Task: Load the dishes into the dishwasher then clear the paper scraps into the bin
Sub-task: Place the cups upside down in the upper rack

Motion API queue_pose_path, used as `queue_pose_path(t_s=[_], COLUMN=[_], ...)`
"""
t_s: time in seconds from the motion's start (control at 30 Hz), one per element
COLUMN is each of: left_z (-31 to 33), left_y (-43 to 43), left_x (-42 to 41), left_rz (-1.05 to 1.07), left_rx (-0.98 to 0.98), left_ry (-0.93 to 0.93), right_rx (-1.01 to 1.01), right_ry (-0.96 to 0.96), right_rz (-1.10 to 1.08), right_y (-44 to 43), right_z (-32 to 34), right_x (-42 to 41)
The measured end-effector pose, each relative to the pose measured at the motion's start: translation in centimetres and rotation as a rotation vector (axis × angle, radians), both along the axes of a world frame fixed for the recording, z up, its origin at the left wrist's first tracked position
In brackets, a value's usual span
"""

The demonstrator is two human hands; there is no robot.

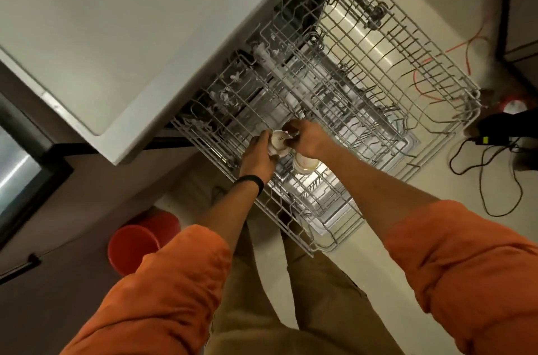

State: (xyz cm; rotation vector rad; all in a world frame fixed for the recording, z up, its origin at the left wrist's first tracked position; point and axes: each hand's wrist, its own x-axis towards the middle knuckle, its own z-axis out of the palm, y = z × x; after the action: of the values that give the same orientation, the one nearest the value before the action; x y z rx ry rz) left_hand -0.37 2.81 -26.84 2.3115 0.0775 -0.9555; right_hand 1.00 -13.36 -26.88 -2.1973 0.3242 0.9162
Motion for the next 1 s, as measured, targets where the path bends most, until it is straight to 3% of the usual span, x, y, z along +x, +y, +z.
queue_pose_path(t_s=[0.27,0.6,0.83,1.0], left_z=[7.8,20.0,26.1,29.3], left_y=[0.7,4.4,11.4,21.0], left_x=[0.7,3.4,5.5,6.8], left_rz=[-0.106,-0.251,-0.128,0.017], left_rx=[0.035,0.066,0.000,0.078], left_ry=[-0.117,-0.566,-0.799,-0.907], right_rx=[-0.013,0.043,0.068,0.158], right_ry=[-0.139,-0.513,-0.731,-0.793], right_rz=[-0.009,-0.061,0.050,0.125], right_y=[0.9,3.2,9.3,18.8], right_z=[6.9,19.0,25.4,27.8], right_x=[-0.8,1.3,4.6,7.4])
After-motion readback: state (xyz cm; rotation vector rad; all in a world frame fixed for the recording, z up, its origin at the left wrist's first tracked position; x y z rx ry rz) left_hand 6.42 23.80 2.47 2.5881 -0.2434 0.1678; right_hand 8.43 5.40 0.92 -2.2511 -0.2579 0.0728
